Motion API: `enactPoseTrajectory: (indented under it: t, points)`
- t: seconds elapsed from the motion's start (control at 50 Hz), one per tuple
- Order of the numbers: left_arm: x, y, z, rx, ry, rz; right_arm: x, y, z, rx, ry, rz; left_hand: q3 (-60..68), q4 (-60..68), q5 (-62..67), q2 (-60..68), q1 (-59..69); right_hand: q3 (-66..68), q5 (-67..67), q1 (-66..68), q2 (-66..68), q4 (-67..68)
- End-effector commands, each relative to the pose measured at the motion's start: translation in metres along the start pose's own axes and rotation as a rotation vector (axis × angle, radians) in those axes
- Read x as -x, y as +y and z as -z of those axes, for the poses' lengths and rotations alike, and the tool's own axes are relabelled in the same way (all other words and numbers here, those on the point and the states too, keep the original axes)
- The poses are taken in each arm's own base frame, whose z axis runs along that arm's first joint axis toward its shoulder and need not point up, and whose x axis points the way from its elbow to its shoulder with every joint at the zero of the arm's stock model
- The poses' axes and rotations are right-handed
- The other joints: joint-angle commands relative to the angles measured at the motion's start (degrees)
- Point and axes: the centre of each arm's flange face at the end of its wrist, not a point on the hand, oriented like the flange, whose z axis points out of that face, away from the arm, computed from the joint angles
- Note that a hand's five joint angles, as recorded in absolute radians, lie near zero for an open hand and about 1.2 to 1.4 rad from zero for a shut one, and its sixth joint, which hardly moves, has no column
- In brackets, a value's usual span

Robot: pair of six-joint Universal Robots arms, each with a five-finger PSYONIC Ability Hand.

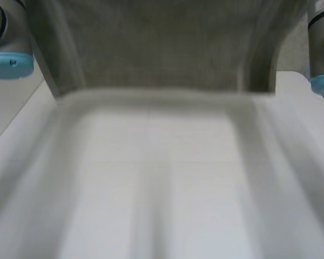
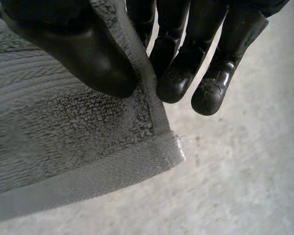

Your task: Fold the towel.

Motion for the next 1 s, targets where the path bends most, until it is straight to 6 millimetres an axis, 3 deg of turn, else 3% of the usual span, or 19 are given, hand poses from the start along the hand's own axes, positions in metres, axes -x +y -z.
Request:
enactPoseTrajectory:
  t: [0.02, 0.1, 0.14, 0.2, 0.24, 0.28, 0.3, 0.34, 0.36, 0.4, 0.46, 0.52, 0.58, 0.66, 0.68, 0.72, 0.78, 0.88, 1.0]
  points:
    - [-0.011, 0.03, 0.022, 0.083, 0.054, -0.008, 0.021, 0.015, 0.022, 0.08, -0.165, -0.003, -8.79, -6.93, -15.68, -6.25, -3.75, 3.32, 2.71, 3.32, 4.32, 3.03]
    - [-0.02, 0.06, 0.045, 0.186, 0.105, -0.029, 0.046, 0.036, 0.049, 0.168, -0.306, -0.013, -8.79, -6.93, -15.68, -6.25, -3.75, 3.32, 2.71, 3.32, 4.32, 3.03]
    - [-0.029, 0.091, 0.074, 0.286, 0.174, -0.043, 0.054, 0.041, 0.058, 0.187, -0.344, -0.017, -8.79, -6.93, -15.68, -6.25, -3.75, 3.32, 2.71, 3.32, 4.32, 3.03]
    - [-0.034, 0.104, 0.089, 0.324, 0.208, -0.044, 0.071, 0.052, 0.081, 0.226, -0.432, -0.029, -8.79, -6.93, -15.68, -6.25, -3.75, 3.32, 2.71, 3.32, 4.32, 3.03]
    - [-0.042, 0.129, 0.122, 0.389, 0.266, -0.046, 0.079, 0.058, 0.094, 0.248, -0.477, -0.037, -8.79, -6.93, -15.68, -6.25, -3.75, 3.32, 2.71, 3.32, 4.32, 3.03]
    - [-0.046, 0.14, 0.137, 0.41, 0.29, -0.048, 0.096, 0.071, 0.124, 0.309, -0.578, -0.056, -8.79, -6.93, -15.68, -6.25, -3.75, 3.32, 2.71, 3.32, 4.32, 3.03]
    - [-0.049, 0.149, 0.153, 0.424, 0.314, -0.049, 0.096, 0.071, 0.124, 0.309, -0.579, -0.056, -8.79, -6.93, -15.68, -6.25, -3.75, 3.32, 2.71, 3.32, 4.32, 3.03]
    - [-0.052, 0.155, 0.167, 0.431, 0.341, -0.049, 0.114, 0.085, 0.156, 0.38, -0.673, -0.08, -8.79, -6.93, -15.68, -6.25, -3.75, 3.32, 2.71, 3.32, 4.32, 3.03]
    - [-0.052, 0.155, 0.167, 0.431, 0.341, -0.049, 0.114, 0.085, 0.156, 0.38, -0.674, -0.08, -8.79, -6.93, -15.68, -6.25, -3.75, 3.32, 2.71, 3.32, 4.32, 3.03]
    - [-0.057, 0.166, 0.197, 0.454, 0.404, -0.043, 0.12, 0.09, 0.17, 0.411, -0.706, -0.088, -8.79, -6.93, -15.68, -6.25, -3.75, 3.32, 2.71, 3.32, 4.32, 3.03]
    - [-0.058, 0.171, 0.22, 0.487, 0.462, -0.039, 0.126, 0.096, 0.192, 0.459, -0.758, -0.095, -8.79, -6.93, -15.68, -6.25, -3.75, 3.32, 2.71, 3.32, 4.32, 3.03]
    - [-0.058, 0.171, 0.229, 0.502, 0.482, -0.036, 0.127, 0.099, 0.205, 0.49, -0.787, -0.097, -8.79, -6.93, -15.68, -6.25, -3.75, 3.32, 2.71, 3.32, 4.32, 3.03]
    - [-0.052, 0.167, 0.24, 0.524, 0.495, -0.035, 0.115, 0.1, 0.208, 0.525, -0.773, -0.091, -8.79, -6.93, -15.68, -6.25, -3.75, 3.32, 2.71, 3.32, 4.32, 3.03]
    - [-0.034, 0.151, 0.24, 0.52, 0.466, -0.044, 0.074, 0.077, 0.201, 0.515, -0.713, -0.084, -8.79, -6.93, -15.68, -6.25, -3.75, 3.32, 2.71, 3.32, 4.32, 3.03]
    - [-0.034, 0.151, 0.24, 0.52, 0.466, -0.044, 0.074, 0.077, 0.201, 0.515, -0.713, -0.084, -8.79, -6.93, -15.68, -6.25, -3.75, 3.32, 2.71, 3.32, 4.32, 3.03]
    - [-0.02, 0.137, 0.24, 0.518, 0.445, -0.049, 0.05, 0.066, 0.202, 0.539, -0.694, -0.093, -8.79, -6.93, -15.68, -6.25, -3.75, 3.32, 2.71, 3.32, 4.32, 3.03]
    - [-0.002, 0.119, 0.238, 0.504, 0.412, -0.055, 0.041, 0.06, 0.204, 0.558, -0.696, -0.101, -8.79, -6.93, -15.68, -6.25, -3.75, 3.32, 2.71, 3.32, 4.32, 3.03]
    - [0.019, 0.099, 0.244, 0.501, 0.416, -0.054, 0.001, 0.041, 0.208, 0.614, -0.679, -0.114, -8.79, -6.93, -15.68, -6.25, -3.75, 3.32, 2.71, 3.32, 4.32, 3.03]
    - [0.032, 0.082, 0.256, 0.499, 0.467, -0.023, -0.017, 0.036, 0.204, 0.6, -0.666, -0.122, -8.79, -6.93, -15.68, -6.25, -3.75, 3.32, 2.71, 3.32, 4.32, 3.03]
